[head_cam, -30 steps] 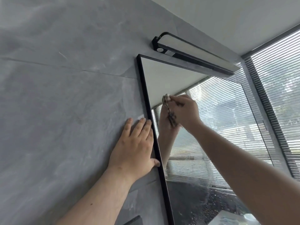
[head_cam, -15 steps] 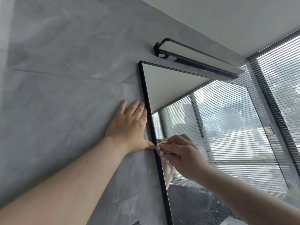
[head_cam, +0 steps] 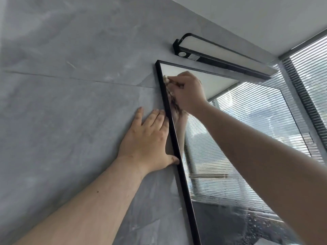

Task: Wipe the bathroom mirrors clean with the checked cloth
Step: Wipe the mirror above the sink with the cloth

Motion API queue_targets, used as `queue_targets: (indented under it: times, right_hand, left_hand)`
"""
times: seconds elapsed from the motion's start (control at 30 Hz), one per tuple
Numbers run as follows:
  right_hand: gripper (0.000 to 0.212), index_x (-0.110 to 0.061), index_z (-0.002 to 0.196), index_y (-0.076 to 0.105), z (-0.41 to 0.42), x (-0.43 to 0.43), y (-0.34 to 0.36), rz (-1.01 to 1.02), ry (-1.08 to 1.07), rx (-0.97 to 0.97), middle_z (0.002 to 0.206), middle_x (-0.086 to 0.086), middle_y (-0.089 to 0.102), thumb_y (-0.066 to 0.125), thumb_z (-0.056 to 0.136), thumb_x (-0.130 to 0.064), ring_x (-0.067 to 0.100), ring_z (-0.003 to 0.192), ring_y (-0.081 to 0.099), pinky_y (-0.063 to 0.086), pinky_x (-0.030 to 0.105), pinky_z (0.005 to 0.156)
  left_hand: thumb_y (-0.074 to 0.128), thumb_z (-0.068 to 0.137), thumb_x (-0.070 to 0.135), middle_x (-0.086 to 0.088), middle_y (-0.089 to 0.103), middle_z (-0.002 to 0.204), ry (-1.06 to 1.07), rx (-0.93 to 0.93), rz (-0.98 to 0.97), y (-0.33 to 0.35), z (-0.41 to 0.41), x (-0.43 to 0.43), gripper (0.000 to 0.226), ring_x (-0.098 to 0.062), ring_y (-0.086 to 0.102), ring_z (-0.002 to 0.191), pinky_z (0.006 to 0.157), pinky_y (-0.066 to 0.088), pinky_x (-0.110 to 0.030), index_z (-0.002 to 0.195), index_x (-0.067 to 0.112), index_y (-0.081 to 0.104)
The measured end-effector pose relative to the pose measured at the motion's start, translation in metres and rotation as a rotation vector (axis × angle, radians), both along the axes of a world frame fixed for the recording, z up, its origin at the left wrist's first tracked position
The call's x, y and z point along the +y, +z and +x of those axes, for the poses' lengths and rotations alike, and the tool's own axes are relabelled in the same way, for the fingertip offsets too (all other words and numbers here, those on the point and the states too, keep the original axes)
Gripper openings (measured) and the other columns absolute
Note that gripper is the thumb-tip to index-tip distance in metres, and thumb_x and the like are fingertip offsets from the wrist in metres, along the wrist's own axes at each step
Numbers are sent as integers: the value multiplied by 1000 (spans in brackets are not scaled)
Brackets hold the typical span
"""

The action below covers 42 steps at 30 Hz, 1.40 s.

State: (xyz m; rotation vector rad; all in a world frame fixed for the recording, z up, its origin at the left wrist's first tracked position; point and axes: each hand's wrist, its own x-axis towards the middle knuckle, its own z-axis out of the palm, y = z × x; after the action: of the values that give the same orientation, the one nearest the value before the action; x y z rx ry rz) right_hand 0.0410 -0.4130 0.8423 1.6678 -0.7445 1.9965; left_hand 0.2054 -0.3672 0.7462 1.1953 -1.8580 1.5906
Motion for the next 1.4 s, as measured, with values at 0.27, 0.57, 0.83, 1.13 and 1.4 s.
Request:
queue_targets:
  times: [0.27, 0.57, 0.83, 1.13, 1.4]
  right_hand:
    - [28, -28, 119, 72, -7, 12, -49, 118, -48, 106, 109, -11, 60, 67, 92, -22, 16, 108, 53, 37, 28, 96]
    - [27, -25, 109, 77, -33, 10, -160, 72, -149, 313, 99, -12, 64, 71, 84, -20, 15, 93, 54, 44, 31, 82]
    - [24, -23, 109, 77, -13, 1, -138, -52, -153, 135, 103, -9, 65, 65, 88, -26, 22, 96, 53, 38, 23, 83]
    - [32, -27, 132, 62, 13, -9, -20, -12, -47, -29, 120, -4, 57, 49, 102, -26, 19, 115, 43, 26, 23, 91]
    - [31, -29, 128, 66, 13, -14, 54, 38, 35, -74, 128, -5, 53, 51, 101, -33, 21, 122, 38, 22, 20, 99]
  left_hand:
    - [34, 75, 89, -9, 2, 167, 9, -15, 15, 0, 0, 3, 120, -22, -4, 154, 120, -7, -57, 158, 8, 2]
    - [51, 64, 91, -2, 53, 134, -28, -78, 5, 30, -8, 16, 98, -22, 46, 125, 111, 28, -42, 127, 17, 58]
    - [39, 62, 97, -10, 6, 167, 35, 5, 1, 54, -2, 0, 135, -22, -2, 154, 123, -3, -47, 157, 7, 10]
    - [37, 64, 96, -11, 9, 166, 20, -5, -38, 54, 0, -4, 133, -24, 2, 154, 124, -2, -48, 157, 7, 7]
    - [37, 64, 96, -13, 16, 164, 21, -35, -72, 54, 0, -3, 131, -26, 9, 153, 124, 1, -48, 156, 5, 16]
